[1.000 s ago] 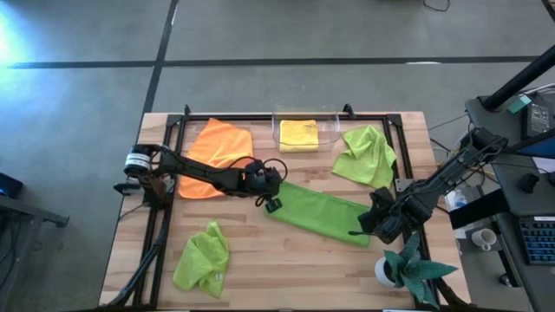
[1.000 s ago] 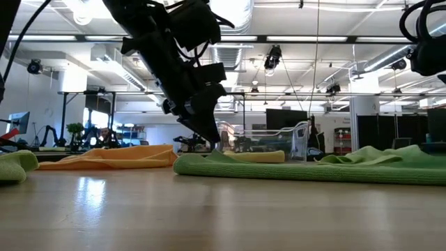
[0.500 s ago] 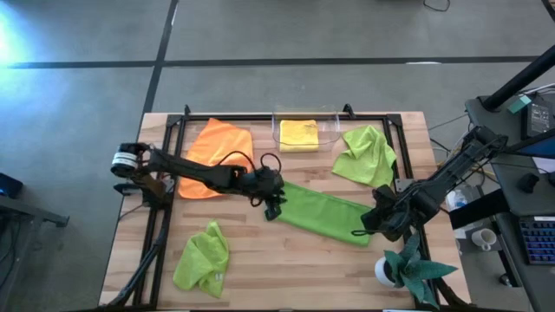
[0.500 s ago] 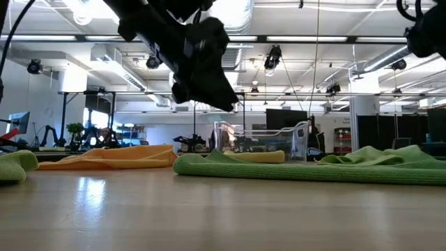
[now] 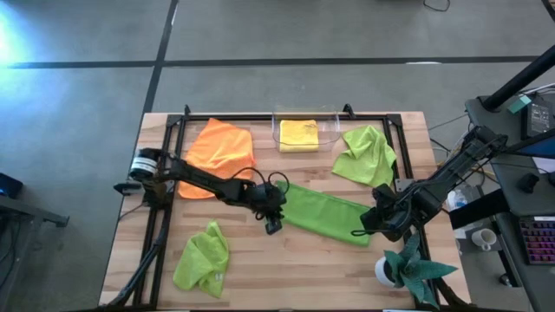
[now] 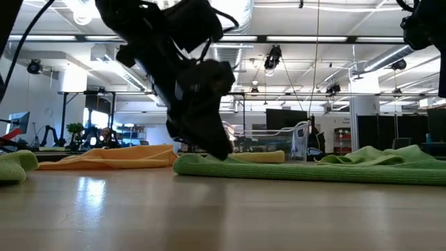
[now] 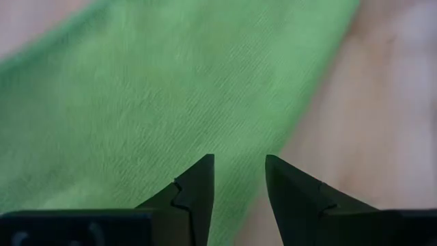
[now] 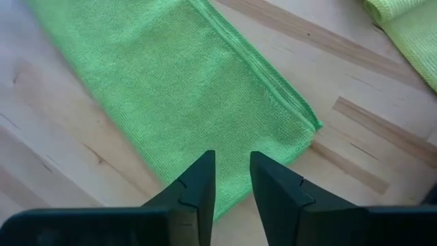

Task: Fold microfiber towels
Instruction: Fold the green microfiber cloth

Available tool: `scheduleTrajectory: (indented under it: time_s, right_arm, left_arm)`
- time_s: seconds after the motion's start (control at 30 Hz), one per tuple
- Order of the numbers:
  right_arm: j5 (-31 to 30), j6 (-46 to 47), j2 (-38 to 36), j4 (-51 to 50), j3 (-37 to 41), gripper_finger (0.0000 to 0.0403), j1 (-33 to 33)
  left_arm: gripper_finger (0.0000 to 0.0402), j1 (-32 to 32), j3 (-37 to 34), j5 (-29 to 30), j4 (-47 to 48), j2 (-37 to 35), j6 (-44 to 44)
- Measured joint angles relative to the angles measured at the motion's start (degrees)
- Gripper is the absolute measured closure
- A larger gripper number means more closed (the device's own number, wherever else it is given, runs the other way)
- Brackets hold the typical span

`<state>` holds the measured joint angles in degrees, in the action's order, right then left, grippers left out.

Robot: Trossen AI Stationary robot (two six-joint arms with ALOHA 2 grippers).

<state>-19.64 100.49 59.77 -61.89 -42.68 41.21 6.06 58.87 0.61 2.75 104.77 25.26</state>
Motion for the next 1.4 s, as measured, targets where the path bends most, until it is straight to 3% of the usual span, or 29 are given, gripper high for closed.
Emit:
scheduleTrajectory:
  time_s: [0.13,0.33,0.53,0.73,0.93,1.13,1.4]
  right_arm:
    - [0.01,-0.01,0.00,0.54,0.01,0.0320,0.00]
    - [0.02,0.00,0.00,0.92,0.02,0.0328,0.00]
    - [0.02,0.00,0.00,1.23,0.02,0.0330,0.00]
    - [0.04,0.00,0.00,1.27,0.02,0.0330,0.00]
    - [0.06,0.00,-0.05,1.41,-0.18,0.0330,0.00]
    - [0.04,-0.02,-0.09,1.35,-0.28,0.0330,0.00]
    - [-0.17,-0.02,-0.09,1.49,-0.28,0.0330,0.00]
  left_arm:
    - [0.0286,0.01,0.07,1.65,0.96,1.03,0.07]
    - [0.0286,-1.16,0.23,9.89,8.31,0.91,-0.78]
    - [0.0286,-4.24,-0.08,11.16,9.83,0.74,-4.84]
    - [0.0286,-8.08,0.47,19.43,10.59,0.71,-5.09]
    - [0.0286,-8.40,1.97,18.83,9.46,-2.68,-4.61]
    - [0.0286,-4.73,2.73,5.51,-5.27,-4.66,-4.96]
    - [0.0286,0.27,3.38,5.96,-22.48,-1.47,-4.95]
